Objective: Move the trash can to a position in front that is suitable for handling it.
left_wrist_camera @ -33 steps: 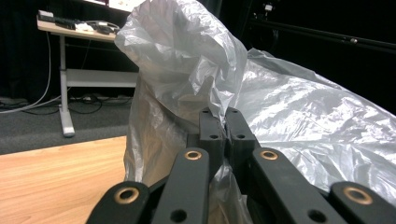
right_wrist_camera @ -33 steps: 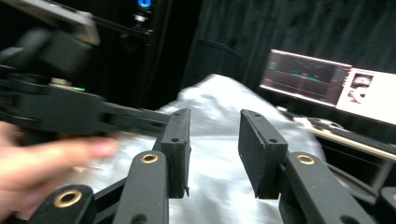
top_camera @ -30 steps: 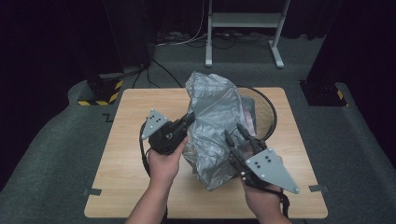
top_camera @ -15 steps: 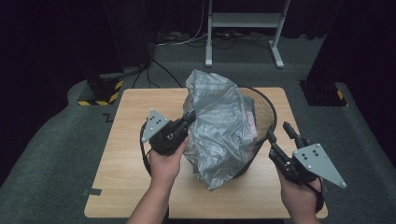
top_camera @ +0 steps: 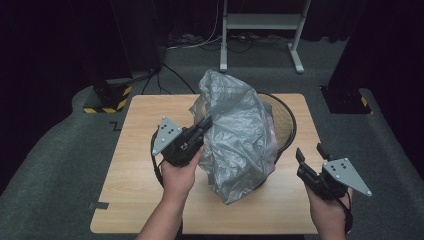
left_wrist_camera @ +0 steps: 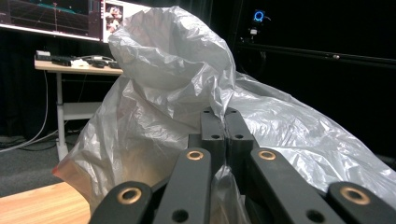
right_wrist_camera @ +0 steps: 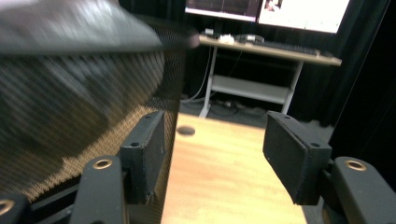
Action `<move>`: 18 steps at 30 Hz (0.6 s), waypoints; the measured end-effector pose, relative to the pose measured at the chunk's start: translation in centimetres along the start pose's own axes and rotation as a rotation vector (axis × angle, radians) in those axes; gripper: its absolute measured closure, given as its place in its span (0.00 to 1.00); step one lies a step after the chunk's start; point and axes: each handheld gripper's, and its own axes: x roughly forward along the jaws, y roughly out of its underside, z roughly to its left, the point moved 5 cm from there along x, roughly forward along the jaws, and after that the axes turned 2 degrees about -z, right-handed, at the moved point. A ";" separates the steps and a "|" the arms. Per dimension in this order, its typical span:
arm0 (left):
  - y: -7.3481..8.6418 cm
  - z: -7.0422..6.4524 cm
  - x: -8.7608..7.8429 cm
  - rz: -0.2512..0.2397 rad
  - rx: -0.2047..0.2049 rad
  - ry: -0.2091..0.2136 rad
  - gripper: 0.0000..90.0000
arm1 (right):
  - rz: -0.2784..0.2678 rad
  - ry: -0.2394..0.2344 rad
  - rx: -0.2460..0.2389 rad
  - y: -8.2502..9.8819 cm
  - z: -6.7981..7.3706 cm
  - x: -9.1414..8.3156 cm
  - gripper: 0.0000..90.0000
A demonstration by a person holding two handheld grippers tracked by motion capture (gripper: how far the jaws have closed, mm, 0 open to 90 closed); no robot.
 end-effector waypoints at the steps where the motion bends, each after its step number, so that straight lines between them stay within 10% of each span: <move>1: 0.0 0.0 0.0 0.000 0.000 0.000 0.98 | 0.000 0.000 0.000 0.0 0.0 0.0 0.43; 18: -2.0 -2.2 0.9 -0.078 0.064 0.040 0.99 | 0.228 -0.007 0.054 10.5 -2.2 4.1 0.25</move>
